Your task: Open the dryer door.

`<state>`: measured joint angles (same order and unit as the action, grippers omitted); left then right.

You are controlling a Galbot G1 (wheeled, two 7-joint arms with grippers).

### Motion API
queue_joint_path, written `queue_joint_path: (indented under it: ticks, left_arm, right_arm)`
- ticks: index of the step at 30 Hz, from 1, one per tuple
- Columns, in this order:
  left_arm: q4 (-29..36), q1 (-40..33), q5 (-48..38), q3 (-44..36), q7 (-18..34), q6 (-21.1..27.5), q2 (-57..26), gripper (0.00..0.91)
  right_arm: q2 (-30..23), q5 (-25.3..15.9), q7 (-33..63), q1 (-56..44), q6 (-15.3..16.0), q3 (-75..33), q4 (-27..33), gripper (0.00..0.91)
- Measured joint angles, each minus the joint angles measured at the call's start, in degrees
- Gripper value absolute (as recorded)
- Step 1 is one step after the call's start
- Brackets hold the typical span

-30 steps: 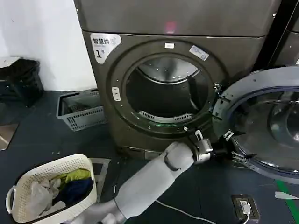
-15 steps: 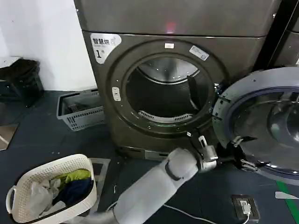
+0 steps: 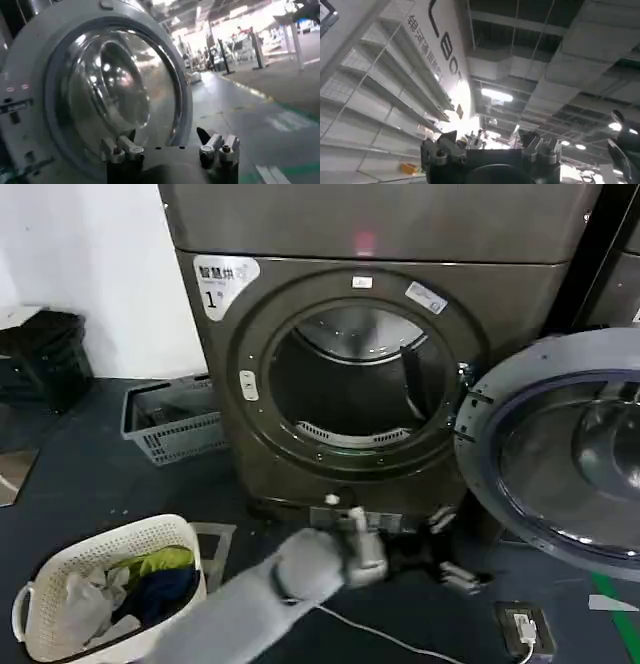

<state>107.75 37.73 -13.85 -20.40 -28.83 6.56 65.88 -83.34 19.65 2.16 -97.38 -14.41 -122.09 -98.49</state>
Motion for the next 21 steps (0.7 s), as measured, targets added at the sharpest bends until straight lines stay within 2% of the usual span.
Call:
queue_joint_path:
  ticks: [5,13,18,21]
  left_arm:
    - [5.8,2.0,-0.7,2.7,-0.2,-1.1,-9.4,0.907]
    - [10.3,9.0,-0.8,12.5,-0.3,-6.0,-25.5,0.907]
    - [8.8,15.7,7.2,20.8,0.8,-12.3,-34.7,0.907]
    - [6.6,17.7,13.9,24.1,2.2,-18.5,-39.4,0.907]
  right_arm:
    - [1.2,0.0,0.0,0.4,0.0,1.4,0.9,0.907]
    - [2.9,0.0,0.0,1.3,0.0,4.2,1.7,0.907]
    - [3.9,-0.1,-0.1,1.8,-0.1,6.2,2.3,0.907]
    - [4.4,-0.2,-0.1,2.2,-0.1,7.5,2.6,0.907]
